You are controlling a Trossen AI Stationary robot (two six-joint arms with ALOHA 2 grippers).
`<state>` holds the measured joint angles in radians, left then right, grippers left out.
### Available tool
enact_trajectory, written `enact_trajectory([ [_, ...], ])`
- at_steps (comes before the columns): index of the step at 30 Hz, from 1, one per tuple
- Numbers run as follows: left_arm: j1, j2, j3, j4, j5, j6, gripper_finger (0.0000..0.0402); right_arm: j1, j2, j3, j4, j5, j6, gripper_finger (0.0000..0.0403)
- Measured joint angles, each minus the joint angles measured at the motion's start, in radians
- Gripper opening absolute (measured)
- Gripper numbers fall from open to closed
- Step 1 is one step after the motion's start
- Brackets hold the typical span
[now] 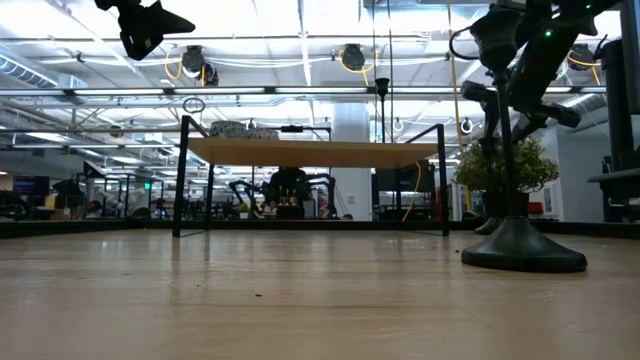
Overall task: Pick & Place candle stick holders
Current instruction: Put the top black candle holder on the shelf aligned with the black candle holder
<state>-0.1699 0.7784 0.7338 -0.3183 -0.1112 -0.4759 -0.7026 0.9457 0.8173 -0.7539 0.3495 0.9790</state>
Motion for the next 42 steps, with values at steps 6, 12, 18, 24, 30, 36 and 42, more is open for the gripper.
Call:
enact_trajectory([
  [6, 0.0, 0.0, 0.0, 0.0, 0.002, 0.002, 0.0234, -0.012, 0.021, 0.0, -0.003, -0.007, -0.033, 0.0074],
  [12, 0.0, 0.0, 0.0, 0.001, 0.002, -0.001, 0.0234, -0.012, 0.024, -0.002, -0.006, -0.015, -0.06, 0.0012],
  [18, 0.0, 0.0, 0.0, 0.003, 0.002, -0.053, 0.0235, -0.012, 0.024, -0.004, -0.01, -0.016, -0.068, 0.0008],
  [24, 0.0, 0.0, 0.0, 0.02, 0.002, -0.108, 0.0235, -0.011, 0.019, -0.004, -0.01, -0.039, -0.082, 0.0005],
  [30, 0.0, 0.001, 0.0, 0.036, 0.011, -0.108, 0.0234, 0.018, -0.028, -0.005, -0.011, -0.055, -0.081, 0.0002],
  [36, 0.0, 0.03, 0.0, 0.04, 0.01, -0.106, 0.0234, 0.048, -0.094, -0.009, -0.028, -0.063, -0.062, 0.0],
  [42, 0.0, 0.089, 0.0, 0.061, 0.008, -0.105, 0.0235, 0.068, -0.131, -0.009, -0.052, -0.055, -0.049, 0.0001],
])
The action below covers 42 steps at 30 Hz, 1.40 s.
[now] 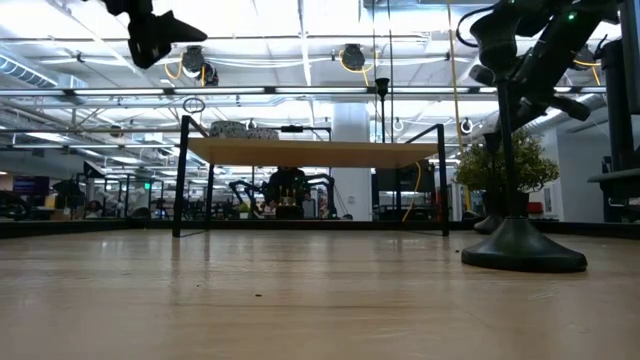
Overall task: Pick & Place candle stick holders
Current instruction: Put the top black candle holder on the shelf aligned with the black candle holder
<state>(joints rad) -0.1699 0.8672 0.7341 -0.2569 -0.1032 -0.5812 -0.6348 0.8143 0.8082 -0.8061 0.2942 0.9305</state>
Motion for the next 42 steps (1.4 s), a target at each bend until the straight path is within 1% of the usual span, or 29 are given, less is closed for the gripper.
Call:
enact_trajectory([
  [6, 0.0, 0.044, 0.0, 0.043, 0.0, 0.001, 0.0234, 0.009, -0.007, 0.0, -0.006, 0.014, 0.007, 0.0001],
  [12, 0.0, 0.047, 0.0, 0.051, 0.0, -0.005, 0.0234, 0.009, -0.007, 0.004, 0.0, 0.012, 0.001, 0.0001],
  [15, 0.0, 0.047, 0.0, 0.075, 0.0, -0.005, 0.0234, 0.009, -0.006, 0.037, -0.046, 0.015, -0.004, 0.0001],
  [21, 0.0, 0.047, 0.0, 0.106, -0.007, 0.024, 0.0234, 0.009, -0.007, 0.156, -0.147, 0.016, -0.026, 0.0001],
  [23, 0.0, 0.047, 0.0, 0.108, -0.025, 0.038, 0.0234, 0.014, -0.007, 0.195, -0.168, 0.016, -0.032, 0.0001],
  [27, 0.0, 0.047, 0.0, 0.128, -0.103, 0.084, 0.0234, 0.041, -0.007, 0.255, -0.194, 0.008, -0.049, 0.0001],
  [31, 0.0, 0.056, 0.0, 0.22, -0.185, 0.158, 0.0234, 0.078, -0.006, 0.313, -0.195, -0.038, -0.061, 0.0001],
  [33, 0.0, 0.071, 0.0, 0.279, -0.221, 0.2, 0.0234, 0.102, -0.005, 0.339, -0.196, -0.042, -0.067, 0.0001],
  [36, 0.004, 0.113, 0.017, 0.351, -0.256, 0.254, 0.0234, 0.143, -0.004, 0.38, -0.196, -0.037, -0.07, 0.0001],
  [42, 0.028, 0.253, 0.132, 0.356, -0.264, 0.328, 0.0234, 0.2, 0.022, 0.471, -0.195, 0.001, -0.108, 0.0001],
])
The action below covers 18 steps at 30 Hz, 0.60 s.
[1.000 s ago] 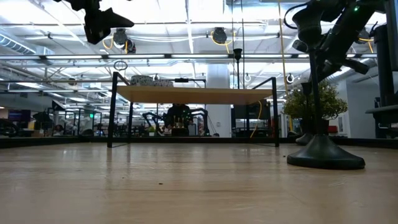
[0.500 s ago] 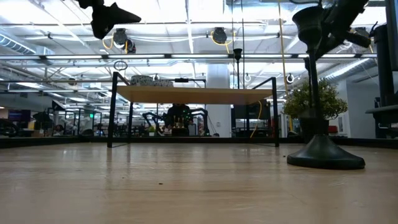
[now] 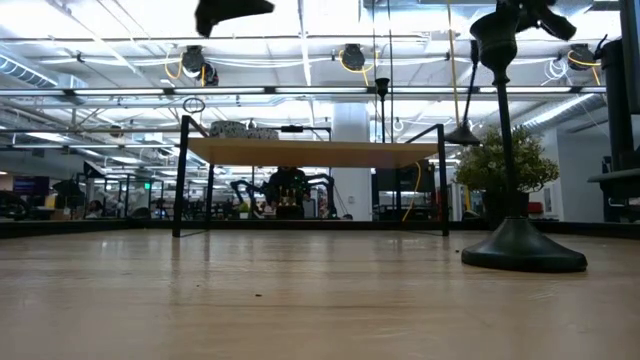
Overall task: Pick & Place candle stick holders
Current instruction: Put the top black candle holder on the shelf aligned with the black candle holder
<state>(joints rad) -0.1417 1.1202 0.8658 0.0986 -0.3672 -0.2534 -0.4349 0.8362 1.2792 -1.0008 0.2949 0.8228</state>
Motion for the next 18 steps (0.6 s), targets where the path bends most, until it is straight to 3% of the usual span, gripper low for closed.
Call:
enact_trajectory([
  [12, 0.06, 0.304, 0.383, -0.217, 0.008, 0.208, 0.0234, 0.07, 0.116, 0.178, 0.019, 0.015, -0.145, 0.0001],
  [18, 0.08, 0.426, 0.535, -0.237, 0.009, 0.289, 0.0234, 0.118, 0.137, 0.208, 0.138, -0.101, -0.188, 0.0],
])
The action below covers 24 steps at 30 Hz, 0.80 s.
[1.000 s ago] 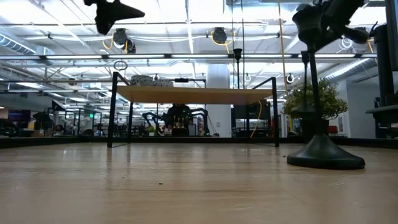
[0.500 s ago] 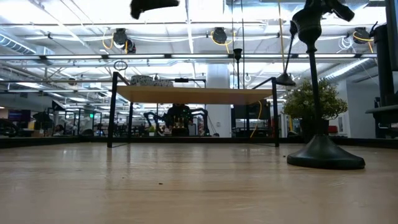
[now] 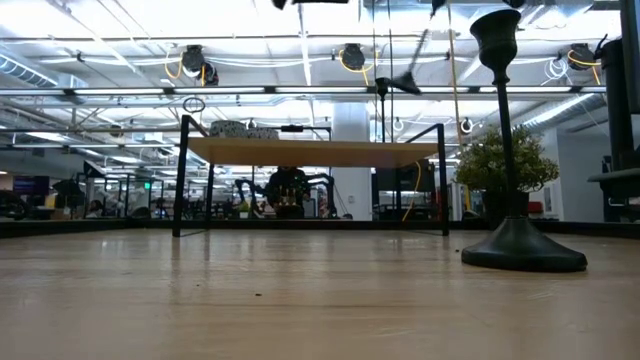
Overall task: Pick & Place candle stick holders
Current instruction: Put the top black candle holder on the shelf aligned with the black candle holder
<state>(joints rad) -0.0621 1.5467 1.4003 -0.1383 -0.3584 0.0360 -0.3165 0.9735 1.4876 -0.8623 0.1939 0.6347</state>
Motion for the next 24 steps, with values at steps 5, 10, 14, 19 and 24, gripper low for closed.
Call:
enact_trajectory([
  [5, 0.022, 0.082, 0.114, -0.003, -0.008, 0.056, 0.0234, 0.047, 0.019, 0.0, 0.025, -0.043, -0.003, 0.0],
  [10, 0.05, 0.155, 0.214, -0.013, -0.01, 0.086, 0.0234, 0.089, 0.04, 0.0, 0.029, -0.061, -0.001, 0.0],
  [14, 0.061, 0.212, 0.289, -0.061, -0.003, 0.094, 0.0234, 0.115, 0.051, 0.0, 0.048, -0.086, 0.0, 0.0],
  [19, 0.058, 0.278, 0.361, -0.077, 0.001, 0.135, 0.0234, 0.134, 0.058, 0.0, 0.078, -0.12, 0.005, 0.0],
  [24, 0.059, 0.318, 0.404, -0.077, -0.008, 0.143, 0.0234, 0.165, 0.065, 0.0, 0.085, -0.121, 0.008, 0.0],
])
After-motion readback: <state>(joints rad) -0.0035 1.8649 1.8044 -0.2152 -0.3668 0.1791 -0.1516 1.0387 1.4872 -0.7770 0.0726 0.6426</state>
